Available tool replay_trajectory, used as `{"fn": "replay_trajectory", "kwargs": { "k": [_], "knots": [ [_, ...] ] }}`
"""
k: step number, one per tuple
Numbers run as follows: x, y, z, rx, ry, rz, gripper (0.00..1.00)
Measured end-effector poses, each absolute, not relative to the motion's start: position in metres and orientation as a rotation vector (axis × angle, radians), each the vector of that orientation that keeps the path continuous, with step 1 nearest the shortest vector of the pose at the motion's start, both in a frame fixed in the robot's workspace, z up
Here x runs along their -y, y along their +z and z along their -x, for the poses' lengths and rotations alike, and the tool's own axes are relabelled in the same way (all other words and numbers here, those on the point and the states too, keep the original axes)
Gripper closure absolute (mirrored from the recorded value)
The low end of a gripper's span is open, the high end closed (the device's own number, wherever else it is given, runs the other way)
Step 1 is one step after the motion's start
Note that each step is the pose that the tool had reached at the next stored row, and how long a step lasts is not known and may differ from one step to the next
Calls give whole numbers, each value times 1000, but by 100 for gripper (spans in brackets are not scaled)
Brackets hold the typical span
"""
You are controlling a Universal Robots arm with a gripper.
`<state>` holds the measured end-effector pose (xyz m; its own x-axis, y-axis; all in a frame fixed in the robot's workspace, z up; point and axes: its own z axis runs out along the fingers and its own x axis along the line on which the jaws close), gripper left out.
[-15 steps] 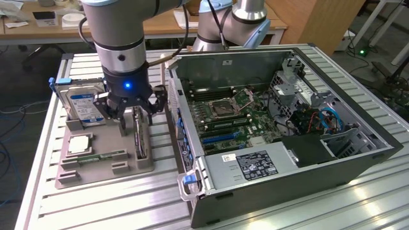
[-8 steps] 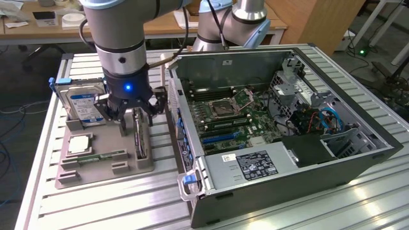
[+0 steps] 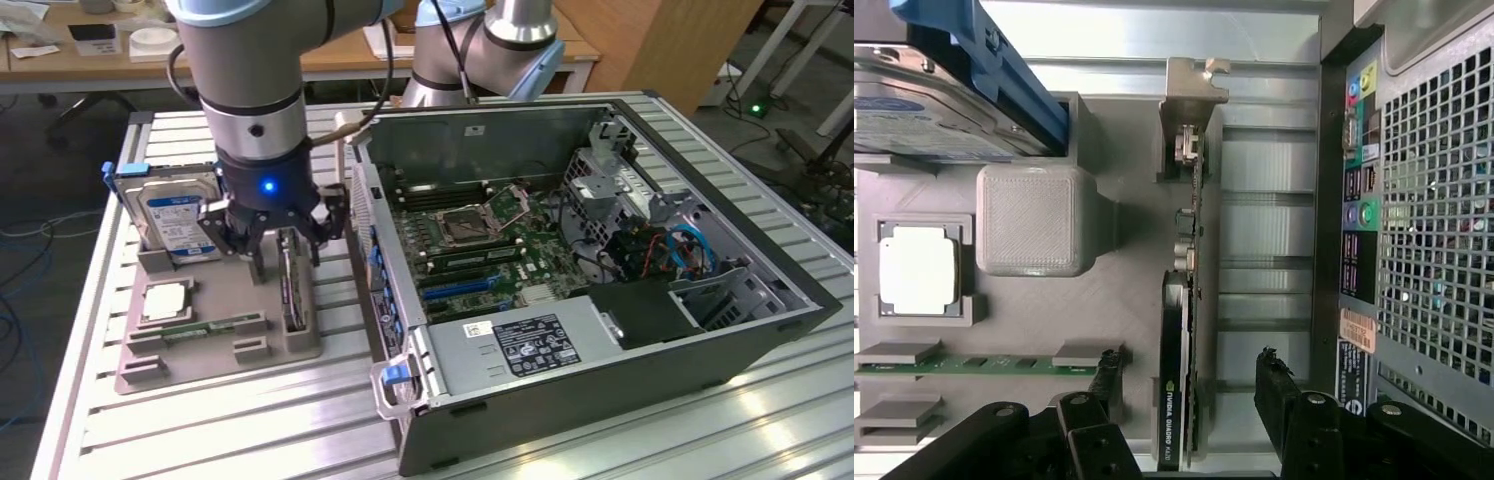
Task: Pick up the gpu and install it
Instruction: 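Pick up the gpu and move the gpu toward the slot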
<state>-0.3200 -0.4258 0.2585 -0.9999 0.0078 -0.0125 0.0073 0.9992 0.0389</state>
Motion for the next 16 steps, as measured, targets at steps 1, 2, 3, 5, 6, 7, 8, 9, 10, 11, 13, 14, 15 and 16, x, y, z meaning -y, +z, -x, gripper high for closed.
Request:
{"fn": "replay_trajectory", "kwargs": {
  "k": [1, 2, 3, 5, 6, 7, 8, 9, 10, 11, 13, 14, 15, 16],
  "knots": [
    [426, 258, 320, -3128, 61, -12, 35],
    [426, 257, 320, -3128, 61, -12, 35],
    [426, 257, 320, -3128, 61, -12, 35],
    [426, 256, 320, -3128, 61, -12, 35],
    [426, 255, 320, -3128, 61, -12, 35],
    [426, 255, 320, -3128, 61, -12, 35],
    [426, 254, 320, -3128, 61, -12, 35],
    [426, 254, 320, -3128, 61, -12, 35],
    [427, 253, 319, -3128, 61, -12, 35],
    [427, 252, 319, -3128, 61, -12, 35],
    [427, 252, 319, -3128, 61, -12, 35],
    [427, 251, 319, -3128, 61, -12, 35],
    [427, 251, 319, -3128, 61, -12, 35],
    [427, 250, 319, -3128, 61, -12, 35]
  ]
}}
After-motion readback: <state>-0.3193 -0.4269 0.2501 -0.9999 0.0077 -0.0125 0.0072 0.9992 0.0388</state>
